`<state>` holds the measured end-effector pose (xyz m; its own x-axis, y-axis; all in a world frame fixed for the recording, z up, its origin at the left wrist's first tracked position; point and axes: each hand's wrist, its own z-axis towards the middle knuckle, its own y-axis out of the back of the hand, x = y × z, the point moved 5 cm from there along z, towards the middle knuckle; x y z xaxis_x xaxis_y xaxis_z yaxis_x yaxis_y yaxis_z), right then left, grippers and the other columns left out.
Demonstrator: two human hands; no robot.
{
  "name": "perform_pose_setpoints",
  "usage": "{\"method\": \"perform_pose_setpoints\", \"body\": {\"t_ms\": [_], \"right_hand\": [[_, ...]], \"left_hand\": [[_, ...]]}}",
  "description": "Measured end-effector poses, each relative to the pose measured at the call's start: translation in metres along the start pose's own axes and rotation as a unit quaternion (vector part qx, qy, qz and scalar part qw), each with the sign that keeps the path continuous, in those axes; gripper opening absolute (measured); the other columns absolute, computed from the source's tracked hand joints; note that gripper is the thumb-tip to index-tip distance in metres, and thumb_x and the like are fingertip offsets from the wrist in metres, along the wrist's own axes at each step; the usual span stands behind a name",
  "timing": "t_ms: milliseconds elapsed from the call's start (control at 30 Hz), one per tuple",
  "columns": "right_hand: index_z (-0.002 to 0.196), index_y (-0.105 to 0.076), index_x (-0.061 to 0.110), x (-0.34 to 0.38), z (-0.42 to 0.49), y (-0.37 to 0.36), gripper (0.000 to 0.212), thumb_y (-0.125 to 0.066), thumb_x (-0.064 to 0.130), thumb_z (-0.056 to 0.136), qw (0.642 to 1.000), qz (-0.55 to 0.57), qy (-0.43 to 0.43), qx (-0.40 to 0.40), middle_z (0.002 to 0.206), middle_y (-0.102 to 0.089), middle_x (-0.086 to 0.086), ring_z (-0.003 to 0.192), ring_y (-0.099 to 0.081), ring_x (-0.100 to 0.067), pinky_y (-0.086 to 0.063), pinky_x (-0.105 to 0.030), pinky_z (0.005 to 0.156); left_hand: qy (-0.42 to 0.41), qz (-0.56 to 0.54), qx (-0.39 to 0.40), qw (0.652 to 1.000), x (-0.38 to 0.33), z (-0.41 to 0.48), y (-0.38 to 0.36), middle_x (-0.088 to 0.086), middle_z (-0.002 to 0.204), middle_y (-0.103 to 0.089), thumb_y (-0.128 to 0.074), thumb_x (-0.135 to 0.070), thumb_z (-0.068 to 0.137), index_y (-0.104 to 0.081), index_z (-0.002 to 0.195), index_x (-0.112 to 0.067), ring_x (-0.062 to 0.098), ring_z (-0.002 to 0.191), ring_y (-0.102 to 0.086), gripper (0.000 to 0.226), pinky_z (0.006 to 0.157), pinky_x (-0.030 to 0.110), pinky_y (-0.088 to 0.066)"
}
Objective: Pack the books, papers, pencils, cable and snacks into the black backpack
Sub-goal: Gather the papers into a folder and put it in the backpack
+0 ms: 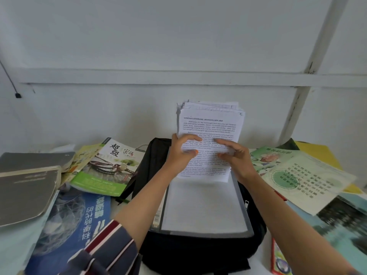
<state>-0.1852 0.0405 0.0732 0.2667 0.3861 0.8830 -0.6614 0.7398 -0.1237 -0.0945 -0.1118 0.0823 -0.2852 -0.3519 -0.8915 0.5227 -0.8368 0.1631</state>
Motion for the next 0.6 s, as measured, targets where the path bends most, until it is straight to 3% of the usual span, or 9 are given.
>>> {"method": "perform_pose_setpoints", "body": {"t_ms": [133,233,333,467,600], "right_hand": [[0.091,-0.076,0.029,-0.015,-0.01,0.002,0.059,-0.055,-0.024,0.076,0.999,-0.031,-0.023,0.004,0.112,-0.068,0.007,0.111,-0.059,-0.006,-0.05,-0.024,0.092],[0.107,-0.068,0.016,-0.018,-0.013,0.001,0.051,-0.056,-0.023,0.076,0.998,-0.055,-0.041,0.006,0.121,-0.062,-0.005,0.106,-0.06,0.0,-0.051,-0.018,0.085],[0.106,-0.067,0.018,-0.016,-0.01,0.0,0.051,-0.057,-0.022,0.076,0.996,-0.071,-0.05,0.021,0.123,-0.061,-0.004,0.109,-0.058,-0.001,-0.049,-0.016,0.088],[0.099,-0.072,0.024,-0.019,-0.009,0.004,0.051,-0.061,-0.019,0.075,0.995,-0.068,-0.061,0.03,0.124,-0.061,-0.002,0.118,-0.055,-0.017,-0.048,-0.031,0.097],[0.096,-0.074,0.029,-0.018,-0.007,0.003,0.055,-0.063,-0.019,0.074,0.997,-0.044,-0.052,0.022,0.122,-0.064,-0.001,0.118,-0.057,-0.019,-0.049,-0.036,0.097]], "left_hand": [[0.021,0.015,0.032,0.999,0.016,-0.008,-0.002,-0.006,0.115,-0.041,-0.061,0.01,0.078,-0.063,0.088,-0.033,0.004,0.114,-0.044,0.044,0.092,0.015,-0.045],[0.037,0.004,0.044,0.998,0.026,-0.015,-0.001,-0.007,0.116,-0.039,-0.06,0.013,0.078,-0.063,0.09,-0.03,0.007,0.116,-0.042,0.045,0.084,0.011,-0.047],[0.049,0.002,0.058,0.997,0.027,-0.017,0.003,-0.008,0.114,-0.038,-0.062,0.014,0.078,-0.063,0.096,-0.021,0.002,0.114,-0.043,0.039,0.081,0.004,-0.044],[0.058,0.007,0.068,0.996,0.027,-0.017,0.004,-0.004,0.116,-0.041,-0.063,0.013,0.077,-0.063,0.1,-0.02,0.008,0.114,-0.045,0.04,0.082,0.006,-0.045],[0.042,0.007,0.052,0.998,0.023,-0.01,0.005,-0.002,0.12,-0.045,-0.062,0.012,0.077,-0.063,0.099,-0.029,0.009,0.117,-0.045,0.047,0.094,0.016,-0.043]]}}
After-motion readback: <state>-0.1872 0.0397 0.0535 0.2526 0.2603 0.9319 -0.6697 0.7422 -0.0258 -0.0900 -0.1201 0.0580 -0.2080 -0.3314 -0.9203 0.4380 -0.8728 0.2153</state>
